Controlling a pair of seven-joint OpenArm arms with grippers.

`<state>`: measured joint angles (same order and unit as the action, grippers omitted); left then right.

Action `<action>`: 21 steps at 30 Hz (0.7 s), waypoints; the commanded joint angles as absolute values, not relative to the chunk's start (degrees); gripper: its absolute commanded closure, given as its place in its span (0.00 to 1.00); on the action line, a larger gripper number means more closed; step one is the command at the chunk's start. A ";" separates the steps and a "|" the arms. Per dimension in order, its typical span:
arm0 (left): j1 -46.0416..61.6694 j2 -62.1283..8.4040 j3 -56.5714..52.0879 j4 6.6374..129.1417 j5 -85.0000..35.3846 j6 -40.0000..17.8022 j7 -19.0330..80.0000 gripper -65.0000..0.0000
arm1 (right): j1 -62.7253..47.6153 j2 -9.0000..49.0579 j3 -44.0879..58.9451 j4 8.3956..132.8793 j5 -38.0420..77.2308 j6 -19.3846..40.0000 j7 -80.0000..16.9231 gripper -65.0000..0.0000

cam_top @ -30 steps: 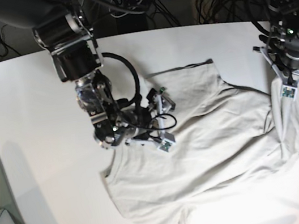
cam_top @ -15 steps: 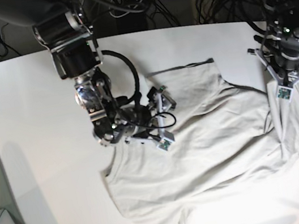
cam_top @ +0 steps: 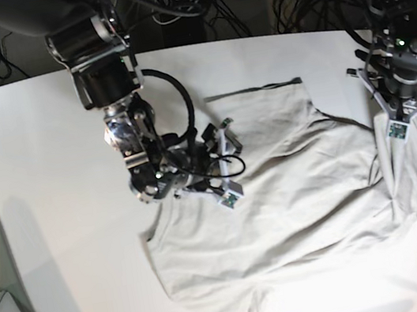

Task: Layout the t-shirt on the table in an organized manner, then fold the t-shirt properly
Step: 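Move the right gripper onto the shirt's shoulder and grasp the fabric, then lift the shirt with both grippers and swing it up over the table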

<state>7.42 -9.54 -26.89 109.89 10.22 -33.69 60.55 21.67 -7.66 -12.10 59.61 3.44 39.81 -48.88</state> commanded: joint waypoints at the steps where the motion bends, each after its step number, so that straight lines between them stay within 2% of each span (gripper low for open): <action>1: 6.73 -10.24 -27.21 110.90 10.15 -33.36 59.74 1.00 | 21.93 -8.13 -12.35 59.91 2.95 40.00 -51.03 0.68; 5: 6.73 -10.24 -27.21 110.81 10.15 -33.36 59.74 1.00 | 21.93 -8.75 -12.26 59.91 2.95 40.00 -51.03 0.98; 6: 6.64 -10.24 -27.21 110.81 10.15 -33.36 59.74 1.00 | 21.93 -8.75 -12.26 59.91 2.95 40.00 -51.03 1.00; 10: 6.55 -10.24 -27.21 110.81 10.15 -33.36 59.74 1.00 | 21.41 -8.75 -12.35 62.90 2.95 40.00 -51.03 1.00; 16: 6.37 -10.24 -27.03 111.25 10.15 -33.36 59.74 1.00 | 18.24 -8.66 -12.53 78.02 2.68 40.00 -51.82 1.00; 21: 4.88 -10.15 -27.12 111.43 10.15 -33.36 60.35 1.00 | 18.59 -8.48 -12.35 90.07 2.86 40.00 -57.27 1.00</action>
